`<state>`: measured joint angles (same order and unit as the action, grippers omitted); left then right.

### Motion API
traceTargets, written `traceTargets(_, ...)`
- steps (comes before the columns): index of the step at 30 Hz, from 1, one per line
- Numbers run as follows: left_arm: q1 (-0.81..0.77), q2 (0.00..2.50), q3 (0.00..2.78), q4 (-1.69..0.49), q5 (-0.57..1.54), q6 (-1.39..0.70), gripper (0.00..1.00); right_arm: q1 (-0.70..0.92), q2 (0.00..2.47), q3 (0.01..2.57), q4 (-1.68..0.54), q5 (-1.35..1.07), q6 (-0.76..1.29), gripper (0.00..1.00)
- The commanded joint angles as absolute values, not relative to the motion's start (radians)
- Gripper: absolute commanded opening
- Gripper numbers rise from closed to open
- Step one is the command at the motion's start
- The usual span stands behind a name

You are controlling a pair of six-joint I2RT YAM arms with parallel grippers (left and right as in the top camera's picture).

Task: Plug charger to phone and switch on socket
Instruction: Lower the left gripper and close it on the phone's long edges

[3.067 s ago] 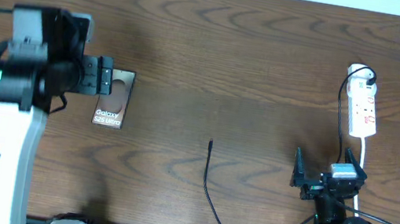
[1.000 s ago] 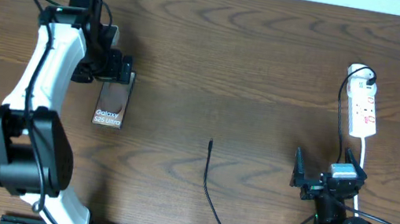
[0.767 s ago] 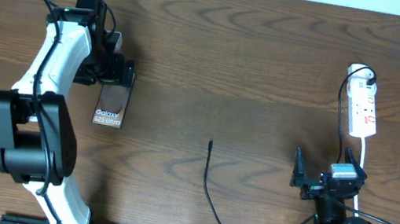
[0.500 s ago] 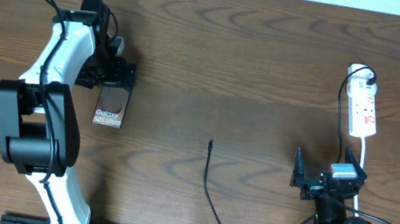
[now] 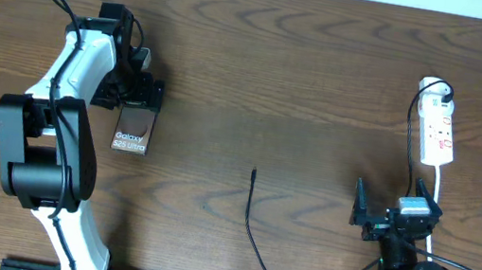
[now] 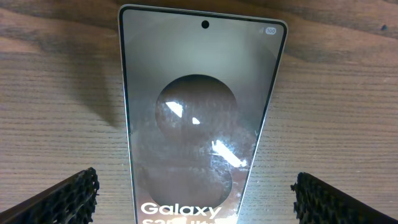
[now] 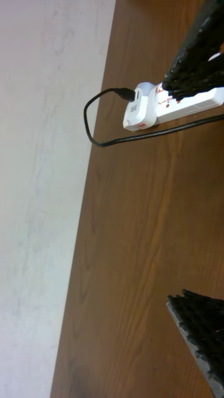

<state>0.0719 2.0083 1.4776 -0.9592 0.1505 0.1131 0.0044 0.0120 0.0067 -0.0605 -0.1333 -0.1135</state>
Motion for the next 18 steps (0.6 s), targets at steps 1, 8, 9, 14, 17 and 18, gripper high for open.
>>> traceTargets(1, 0.073, 2.014, 1.449, -0.954, 0.136, 0.135, 0.98, 0.015, 0.007, 0.006, -0.065, -0.123, -0.121, 0.99)
traceTargets(8, 0.073, 2.012, 1.367, -0.879, 0.137, 0.134, 0.98, 0.015, 0.007, 0.006, -0.065, -0.123, -0.121, 0.99)
traceTargets(9, 0.073, 2.012, 1.357, -0.871, 0.137, 0.134, 0.98, 0.015, 0.007, 0.006, -0.065, -0.123, -0.121, 0.99)
traceTargets(14, 0.073, 2.012, 1.33, -0.838, 0.137, 0.134, 0.98, 0.015, 0.007, 0.006, -0.065, -0.123, -0.121, 0.99)
traceTargets(17, 0.073, 2.01, 1.33, -0.829, 0.135, 0.135, 0.98, 0.015, 0.007, 0.006, -0.065, -0.123, -0.121, 0.99)
traceTargets(18, 0.073, 2.01, 1.33, -0.825, 0.126, 0.135, 0.98, 0.015, 0.007, 0.006, -0.065, -0.123, -0.121, 0.99)
